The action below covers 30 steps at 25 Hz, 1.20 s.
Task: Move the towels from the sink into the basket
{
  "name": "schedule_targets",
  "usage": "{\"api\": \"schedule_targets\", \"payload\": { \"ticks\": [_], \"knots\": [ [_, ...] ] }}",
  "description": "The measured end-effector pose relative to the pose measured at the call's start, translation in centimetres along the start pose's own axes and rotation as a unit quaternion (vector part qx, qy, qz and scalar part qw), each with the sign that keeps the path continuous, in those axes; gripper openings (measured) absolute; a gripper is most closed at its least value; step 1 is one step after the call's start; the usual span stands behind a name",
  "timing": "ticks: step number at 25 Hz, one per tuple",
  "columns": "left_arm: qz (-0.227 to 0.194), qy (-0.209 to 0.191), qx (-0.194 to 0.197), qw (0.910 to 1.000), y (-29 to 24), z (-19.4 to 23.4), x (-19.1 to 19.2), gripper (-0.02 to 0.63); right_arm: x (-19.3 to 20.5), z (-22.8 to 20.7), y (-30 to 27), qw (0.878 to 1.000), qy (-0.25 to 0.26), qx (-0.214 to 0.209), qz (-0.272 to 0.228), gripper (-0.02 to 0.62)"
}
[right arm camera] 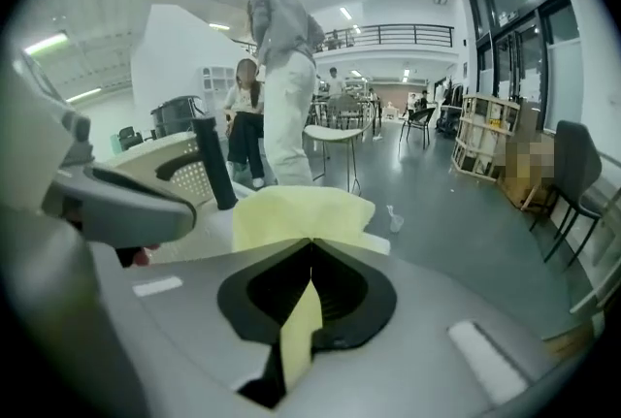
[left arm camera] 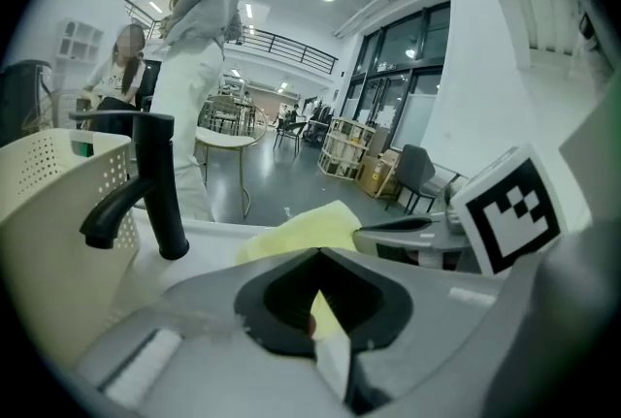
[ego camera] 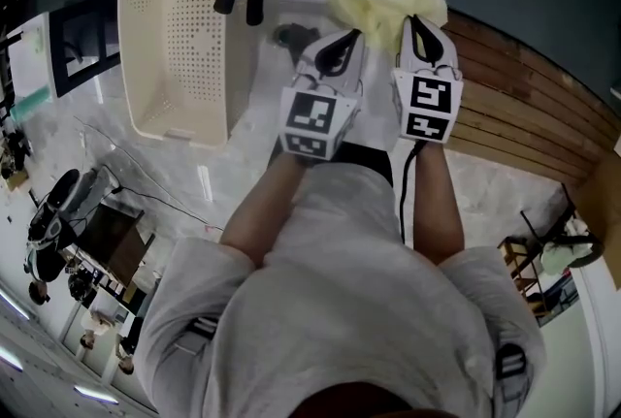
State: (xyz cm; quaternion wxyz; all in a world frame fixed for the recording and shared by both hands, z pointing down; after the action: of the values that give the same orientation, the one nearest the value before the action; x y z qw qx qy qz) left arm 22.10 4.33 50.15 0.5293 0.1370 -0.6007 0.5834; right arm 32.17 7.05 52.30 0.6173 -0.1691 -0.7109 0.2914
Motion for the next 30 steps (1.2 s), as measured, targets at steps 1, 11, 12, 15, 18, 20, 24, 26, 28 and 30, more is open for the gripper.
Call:
{"api": "schedule_targets", "payload": {
  "ticks": [1, 11, 12, 15, 18, 20, 24, 26, 28, 30],
  "knots": [
    [-0.004, -0.001, 0.000, 1.0000, 0.2, 0.0, -0.3, 0.020, -0.9, 0.2, 0.6, 1.000, 0.001, -0.001, -0.014, 0.009],
    [-0.059, -0.009, -0.016, 0.9981, 4.0, -0.3, -3.7, 0.020, -7.0, 2.5, 5.3, 0.993, 0.031, -0.008, -0.110, 0.009],
    [-0.064, -0.008, -0.015, 0.9978, 4.5, -0.4, -3.9, 0.020, -7.4, 2.7, 5.8, 0.993, 0.032, -0.008, -0.116, 0.009],
    [-0.082, -0.008, -0.017, 0.9964, 5.9, -0.2, -4.7, 0.020, -8.9, 3.9, 7.1, 0.990, 0.032, -0.010, -0.136, 0.009],
    [-0.099, -0.010, -0.019, 0.9949, 7.6, 0.8, -5.2, 0.020, -10.2, 5.8, 7.9, 0.987, 0.038, -0.013, -0.154, 0.009],
    [-0.109, -0.011, -0.024, 0.9937, 8.8, 1.4, -5.5, 0.020, -11.1, 7.1, 8.4, 0.986, 0.042, -0.018, -0.163, 0.009],
    [-0.130, -0.009, -0.041, 0.9906, 11.7, 2.9, -6.3, 0.020, -13.1, 10.1, 9.4, 0.980, 0.049, -0.035, -0.187, 0.009],
    [-0.140, -0.005, -0.053, 0.9887, 13.1, 4.0, -6.5, 0.020, -13.8, 12.0, 9.5, 0.978, 0.056, -0.050, -0.194, 0.009],
    [-0.150, -0.002, -0.069, 0.9862, 14.5, 5.1, -6.8, 0.020, -14.6, 14.0, 9.5, 0.975, 0.064, -0.069, -0.200, 0.009],
    [-0.159, 0.001, -0.086, 0.9836, 15.7, 6.2, -7.0, 0.020, -15.5, 15.9, 9.3, 0.971, 0.074, -0.090, -0.208, 0.009]
  ]
}}
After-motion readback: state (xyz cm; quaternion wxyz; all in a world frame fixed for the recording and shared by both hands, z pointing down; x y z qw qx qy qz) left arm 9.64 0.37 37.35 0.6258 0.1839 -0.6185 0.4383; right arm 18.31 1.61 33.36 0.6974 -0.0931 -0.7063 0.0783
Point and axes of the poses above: the fingertips, and each gripper's own axes: y backward along the fingers, z to its left, x out of its underside, the point moved 2 cm from there along y, backward along the fingers, and after that the axes turned 2 degrees about -x, right-handed, at the moved point
